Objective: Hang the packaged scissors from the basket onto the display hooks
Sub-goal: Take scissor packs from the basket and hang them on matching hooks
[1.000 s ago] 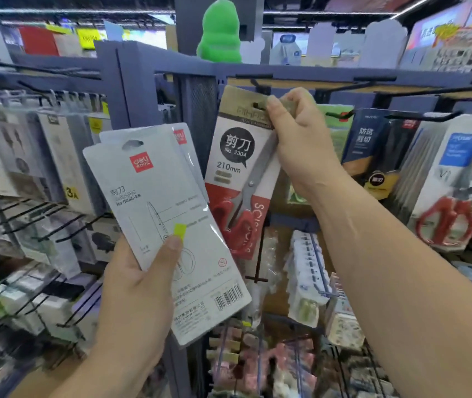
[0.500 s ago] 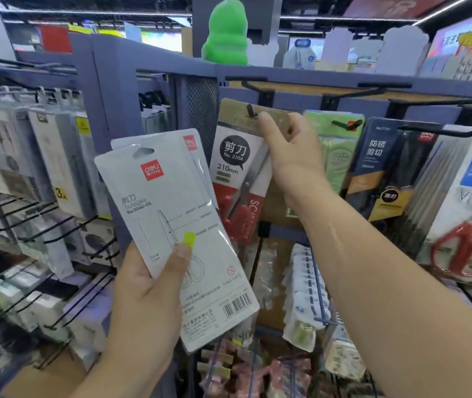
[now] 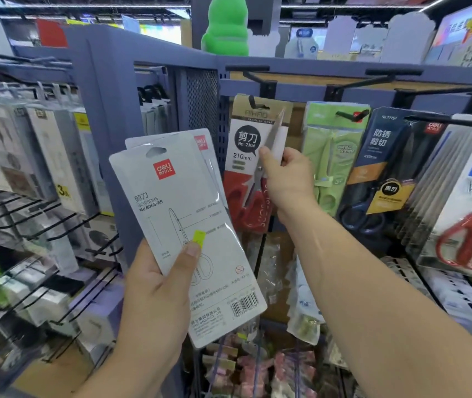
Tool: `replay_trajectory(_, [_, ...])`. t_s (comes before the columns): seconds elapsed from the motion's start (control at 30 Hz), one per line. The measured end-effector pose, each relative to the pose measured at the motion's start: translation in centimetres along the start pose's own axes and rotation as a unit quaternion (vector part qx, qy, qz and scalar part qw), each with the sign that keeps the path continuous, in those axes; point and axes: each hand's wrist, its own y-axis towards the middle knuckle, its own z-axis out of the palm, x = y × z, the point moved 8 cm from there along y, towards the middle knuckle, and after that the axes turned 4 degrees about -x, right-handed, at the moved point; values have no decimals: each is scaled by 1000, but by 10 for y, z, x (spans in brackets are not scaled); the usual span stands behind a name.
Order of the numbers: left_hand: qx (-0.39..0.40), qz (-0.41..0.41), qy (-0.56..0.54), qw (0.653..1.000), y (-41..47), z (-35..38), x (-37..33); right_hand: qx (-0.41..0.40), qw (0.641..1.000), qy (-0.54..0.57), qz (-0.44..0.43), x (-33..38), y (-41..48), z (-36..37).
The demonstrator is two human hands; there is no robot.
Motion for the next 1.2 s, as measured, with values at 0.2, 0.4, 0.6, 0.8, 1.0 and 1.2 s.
replay_trajectory(0.2, [26,-15,-2,1000,-2,1,1,58,998,15,-6,3,-56,-12])
replay_trajectory(0.4, [30,-63,-5,998,-9,6,14,219,975,-14,-31,7,-161,-30])
replay_trajectory(0.6, [57,-171,-35,983,-27,24,42,167,979,-120,-9,-20,-192,-55])
replay_trajectory(0.8, [121,-277,-105,948,-67,51,64,13,992,5,127,-52,-210,-105])
replay_trajectory(1.0, [163,-265,-100,945,-91,74,76,-60,978,102,172,-66,-218,-149])
replay_trajectory(1.2, [147,-203,-26,968,-105,95,84,-51,953,198,221,-78,-212,-197])
